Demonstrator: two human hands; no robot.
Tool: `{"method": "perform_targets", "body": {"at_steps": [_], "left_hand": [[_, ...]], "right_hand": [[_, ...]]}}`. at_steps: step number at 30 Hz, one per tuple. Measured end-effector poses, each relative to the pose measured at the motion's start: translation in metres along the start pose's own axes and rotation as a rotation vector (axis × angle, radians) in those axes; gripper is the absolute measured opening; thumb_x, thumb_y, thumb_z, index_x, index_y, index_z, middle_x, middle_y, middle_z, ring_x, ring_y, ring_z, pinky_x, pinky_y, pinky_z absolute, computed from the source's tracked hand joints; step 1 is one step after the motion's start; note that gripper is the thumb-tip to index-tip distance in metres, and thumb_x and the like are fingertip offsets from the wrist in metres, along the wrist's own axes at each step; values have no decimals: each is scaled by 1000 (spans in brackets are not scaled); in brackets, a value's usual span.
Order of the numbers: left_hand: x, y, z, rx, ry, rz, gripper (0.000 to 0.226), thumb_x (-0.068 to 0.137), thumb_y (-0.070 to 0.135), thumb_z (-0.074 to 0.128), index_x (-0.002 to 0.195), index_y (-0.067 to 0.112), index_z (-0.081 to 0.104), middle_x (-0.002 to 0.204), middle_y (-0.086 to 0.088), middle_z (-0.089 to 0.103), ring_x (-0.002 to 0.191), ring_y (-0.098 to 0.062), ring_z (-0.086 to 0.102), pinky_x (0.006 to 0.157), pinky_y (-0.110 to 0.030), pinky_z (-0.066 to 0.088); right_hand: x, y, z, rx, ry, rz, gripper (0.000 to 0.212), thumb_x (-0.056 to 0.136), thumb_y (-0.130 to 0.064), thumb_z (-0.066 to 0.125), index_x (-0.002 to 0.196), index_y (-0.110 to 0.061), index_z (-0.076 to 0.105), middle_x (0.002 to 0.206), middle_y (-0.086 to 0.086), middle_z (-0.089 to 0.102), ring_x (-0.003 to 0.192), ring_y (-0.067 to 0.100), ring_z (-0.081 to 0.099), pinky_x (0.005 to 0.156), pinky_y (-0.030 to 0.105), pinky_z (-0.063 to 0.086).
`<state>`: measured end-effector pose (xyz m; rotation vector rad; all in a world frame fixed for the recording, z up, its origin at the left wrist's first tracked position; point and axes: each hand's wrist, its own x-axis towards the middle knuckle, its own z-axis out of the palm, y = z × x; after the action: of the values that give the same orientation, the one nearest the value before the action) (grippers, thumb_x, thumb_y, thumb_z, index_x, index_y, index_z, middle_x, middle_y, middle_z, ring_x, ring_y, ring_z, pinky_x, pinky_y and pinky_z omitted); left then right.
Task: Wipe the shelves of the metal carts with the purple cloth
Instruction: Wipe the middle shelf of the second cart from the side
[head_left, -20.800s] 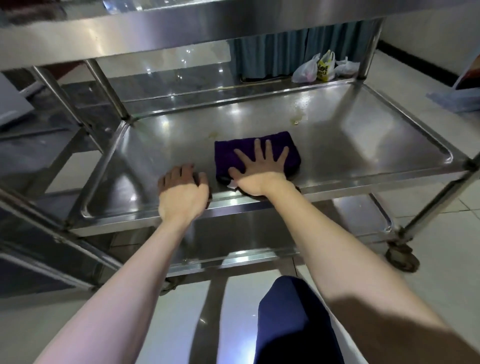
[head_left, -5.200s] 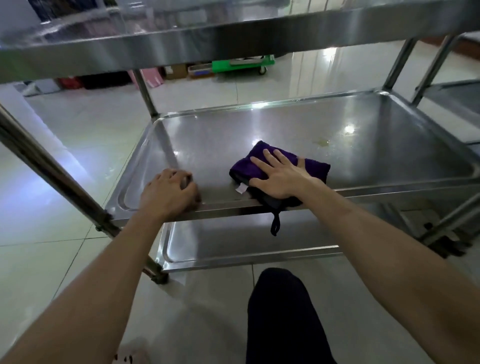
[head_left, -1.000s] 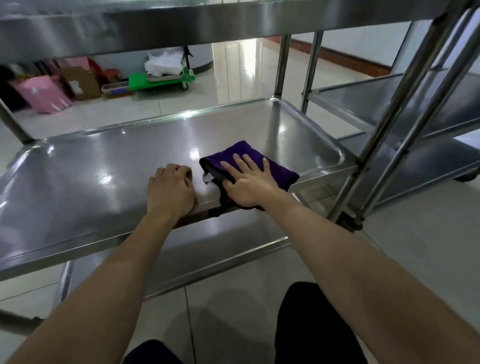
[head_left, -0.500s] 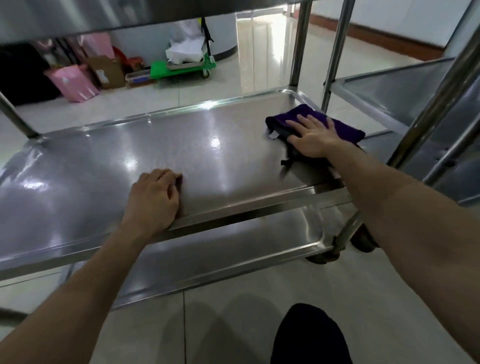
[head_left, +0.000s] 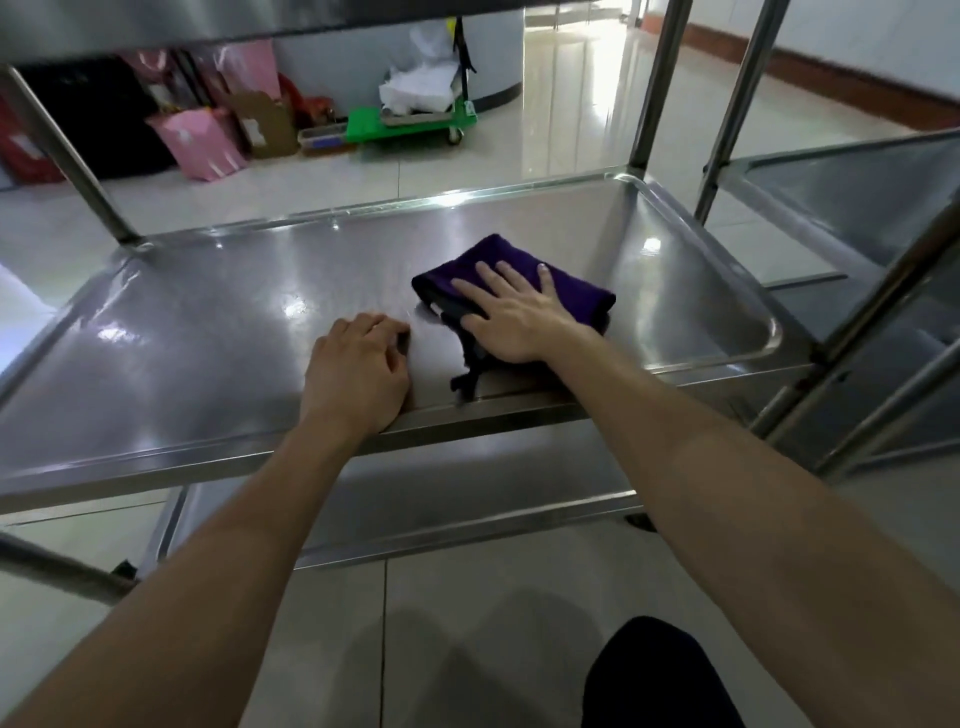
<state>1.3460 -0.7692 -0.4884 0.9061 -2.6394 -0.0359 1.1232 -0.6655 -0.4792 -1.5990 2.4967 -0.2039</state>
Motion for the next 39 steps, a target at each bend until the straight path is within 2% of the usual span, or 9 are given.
{"method": "perform_targets", "body": {"at_steps": [4,8,15,21,23,29,35,37,39], "left_hand": [[1,0,-3,8,-32,-12,38,109,34,45,139,25,67,147,-2,63,130,-29,55,110,-49,47],[0,-7,0,16,-34,6,40,109,37,43,140,25,66,145,-3,64,126,-29,57,107,-51,49],[3,-12,5,14,-10,31,36,109,34,46,138,25,66,144,-5,65,123,-32,59,106,-54,50],[18,-1,10,30,14,5,35,107,29,48,136,22,68,140,-8,68,119,-35,60,102,-55,51],[20,2,8,24,16,-3,35,107,28,49,134,22,69,139,-8,68,118,-34,59,102,-54,51],[21,6,2,1,1,-29,35,107,27,49,135,21,69,141,-9,67,122,-34,58,107,-53,49],[14,9,-1,-2,5,-47,35,108,27,49,137,22,68,142,-7,66,126,-32,57,109,-50,47],[11,10,-2,-7,15,-53,34,108,28,48,135,22,69,139,-7,67,125,-32,57,108,-49,47],[8,11,-2,-16,18,-51,33,108,27,47,133,22,69,138,-7,67,124,-32,56,106,-48,47]], "right_hand": [[-60,8,5,31,-28,-73,63,111,-60,25,170,-51,7,181,-13,-8,166,14,-13,129,58,-19],[-104,53,-4,56,-65,-68,59,113,-56,28,169,-53,10,180,-16,-6,165,9,-12,132,53,-15],[-117,179,-35,53,-32,285,59,112,-55,32,167,-56,10,181,-15,-5,165,8,-12,131,50,-16],[-79,178,-35,35,13,411,70,102,-63,24,170,-52,9,182,-8,-6,167,16,-11,129,57,-19],[-73,166,-34,43,12,418,69,104,-63,24,170,-50,8,182,-6,-7,167,18,-11,129,57,-18],[-76,54,-7,34,44,107,65,109,-59,24,171,-45,11,182,-5,-1,168,19,-4,131,60,-11],[-122,-7,28,-30,287,-97,68,109,-68,17,169,-39,30,178,2,26,166,27,18,133,62,7],[-129,-14,35,-60,338,-132,69,108,-72,21,167,-38,35,176,1,32,165,27,24,132,63,13],[-133,-18,42,-99,368,-173,71,106,-73,37,167,-37,36,175,1,34,163,27,28,132,63,15]]}}
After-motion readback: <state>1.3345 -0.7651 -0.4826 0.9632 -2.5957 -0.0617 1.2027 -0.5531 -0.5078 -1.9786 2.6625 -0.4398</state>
